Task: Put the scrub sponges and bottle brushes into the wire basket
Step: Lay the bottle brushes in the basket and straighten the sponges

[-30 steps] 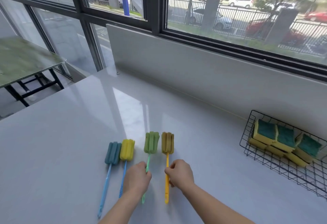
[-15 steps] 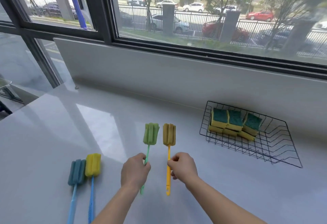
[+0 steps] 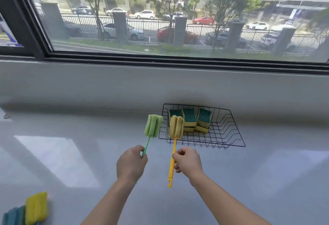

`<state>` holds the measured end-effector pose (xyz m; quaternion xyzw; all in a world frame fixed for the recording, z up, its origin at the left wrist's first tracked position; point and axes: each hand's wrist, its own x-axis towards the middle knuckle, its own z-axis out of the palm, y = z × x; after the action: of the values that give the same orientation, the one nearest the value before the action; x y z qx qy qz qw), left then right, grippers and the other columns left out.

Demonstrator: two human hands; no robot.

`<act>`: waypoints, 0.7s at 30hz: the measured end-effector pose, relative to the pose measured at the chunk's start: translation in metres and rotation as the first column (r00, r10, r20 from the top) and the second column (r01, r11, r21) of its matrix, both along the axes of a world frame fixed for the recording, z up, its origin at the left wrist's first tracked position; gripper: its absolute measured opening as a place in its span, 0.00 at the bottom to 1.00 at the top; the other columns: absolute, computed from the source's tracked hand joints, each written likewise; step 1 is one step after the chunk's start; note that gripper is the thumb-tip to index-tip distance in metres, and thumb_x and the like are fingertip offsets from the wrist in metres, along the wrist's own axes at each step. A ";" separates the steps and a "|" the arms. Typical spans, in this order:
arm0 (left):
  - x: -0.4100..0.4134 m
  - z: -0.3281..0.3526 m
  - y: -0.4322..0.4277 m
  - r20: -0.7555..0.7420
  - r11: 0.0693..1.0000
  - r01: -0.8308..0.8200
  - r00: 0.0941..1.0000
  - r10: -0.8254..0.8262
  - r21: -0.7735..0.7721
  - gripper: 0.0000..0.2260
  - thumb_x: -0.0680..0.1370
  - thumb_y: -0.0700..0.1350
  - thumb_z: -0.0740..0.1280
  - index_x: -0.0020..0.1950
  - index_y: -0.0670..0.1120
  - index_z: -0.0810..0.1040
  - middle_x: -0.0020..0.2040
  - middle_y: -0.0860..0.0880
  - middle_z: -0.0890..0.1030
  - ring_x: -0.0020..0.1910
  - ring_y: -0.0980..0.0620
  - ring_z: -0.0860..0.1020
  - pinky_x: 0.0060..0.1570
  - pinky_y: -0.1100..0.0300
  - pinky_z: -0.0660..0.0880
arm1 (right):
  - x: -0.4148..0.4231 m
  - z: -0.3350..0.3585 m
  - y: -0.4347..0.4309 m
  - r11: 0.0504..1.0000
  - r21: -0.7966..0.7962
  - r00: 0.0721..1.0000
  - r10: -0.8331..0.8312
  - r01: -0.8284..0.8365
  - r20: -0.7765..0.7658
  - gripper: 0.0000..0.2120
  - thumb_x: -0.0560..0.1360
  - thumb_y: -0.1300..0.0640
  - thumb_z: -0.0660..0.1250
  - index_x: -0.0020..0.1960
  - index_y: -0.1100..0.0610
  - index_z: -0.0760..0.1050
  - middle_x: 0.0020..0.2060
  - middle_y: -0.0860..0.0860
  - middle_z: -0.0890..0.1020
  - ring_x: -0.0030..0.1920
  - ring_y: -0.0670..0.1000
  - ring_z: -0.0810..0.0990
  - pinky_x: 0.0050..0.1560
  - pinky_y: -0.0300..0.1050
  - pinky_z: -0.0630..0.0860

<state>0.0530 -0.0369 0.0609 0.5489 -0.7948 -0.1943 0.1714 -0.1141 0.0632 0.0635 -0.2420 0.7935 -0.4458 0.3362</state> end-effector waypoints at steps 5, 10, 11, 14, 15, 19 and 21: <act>-0.046 0.011 -0.004 0.012 0.991 0.124 0.992 -0.123 -0.050 0.07 0.76 0.46 0.64 0.50 0.54 0.79 0.39 0.53 0.80 0.38 0.48 0.78 0.33 0.57 0.72 | -0.038 0.006 0.017 0.993 -0.047 0.994 -0.110 0.111 0.021 0.04 0.72 0.62 0.67 0.41 0.60 0.80 0.31 0.53 0.82 0.27 0.48 0.80 0.29 0.41 0.80; -0.087 0.018 -0.015 0.066 0.957 0.241 0.970 -0.233 -0.159 0.06 0.76 0.46 0.63 0.49 0.53 0.79 0.40 0.53 0.79 0.38 0.48 0.74 0.32 0.57 0.67 | -0.074 0.008 0.033 0.972 -0.087 0.976 -0.217 0.219 0.031 0.03 0.73 0.62 0.68 0.42 0.60 0.80 0.32 0.55 0.83 0.27 0.48 0.80 0.29 0.42 0.81; -0.095 0.019 -0.018 0.083 0.947 0.266 0.963 -0.255 -0.181 0.06 0.76 0.45 0.62 0.48 0.52 0.79 0.41 0.53 0.79 0.38 0.48 0.74 0.31 0.57 0.67 | -0.081 0.008 0.036 0.967 -0.092 0.971 -0.235 0.238 0.035 0.03 0.73 0.62 0.68 0.42 0.60 0.81 0.32 0.55 0.83 0.26 0.48 0.80 0.29 0.43 0.81; -0.121 0.023 -0.028 0.160 0.909 0.348 0.935 -0.318 -0.229 0.07 0.77 0.44 0.62 0.47 0.51 0.79 0.41 0.52 0.77 0.40 0.46 0.76 0.32 0.57 0.67 | -0.102 0.005 0.044 0.955 -0.101 0.960 -0.277 0.280 0.046 0.04 0.73 0.62 0.68 0.42 0.61 0.81 0.32 0.55 0.82 0.26 0.48 0.80 0.29 0.43 0.81; -0.131 0.023 -0.032 0.188 0.896 0.375 0.923 -0.336 -0.237 0.07 0.77 0.44 0.62 0.48 0.51 0.79 0.41 0.52 0.77 0.41 0.46 0.77 0.32 0.57 0.68 | -0.109 0.004 0.046 0.951 -0.102 0.956 -0.289 0.293 0.048 0.04 0.74 0.63 0.68 0.42 0.61 0.81 0.32 0.55 0.82 0.27 0.48 0.80 0.29 0.43 0.81; -0.166 0.020 -0.046 0.311 0.857 0.460 0.870 -0.382 -0.233 0.07 0.77 0.42 0.63 0.49 0.52 0.79 0.41 0.51 0.77 0.42 0.46 0.77 0.35 0.56 0.72 | -0.137 -0.005 0.053 0.937 -0.100 0.942 -0.331 0.336 0.063 0.05 0.73 0.63 0.68 0.40 0.62 0.81 0.30 0.54 0.82 0.26 0.48 0.79 0.31 0.46 0.83; -0.185 0.016 -0.053 0.359 0.840 0.494 0.843 -0.400 -0.224 0.08 0.78 0.43 0.62 0.51 0.53 0.80 0.42 0.51 0.76 0.42 0.46 0.77 0.35 0.56 0.72 | -0.152 -0.009 0.055 0.932 -0.095 0.936 -0.345 0.350 0.069 0.05 0.73 0.63 0.68 0.40 0.61 0.81 0.28 0.53 0.81 0.26 0.48 0.79 0.30 0.46 0.83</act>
<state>-0.1318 -0.0895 0.0764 0.3349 -0.9385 -0.0178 0.0821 -0.2658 0.1181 0.0542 -0.1038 0.7901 -0.5458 0.2591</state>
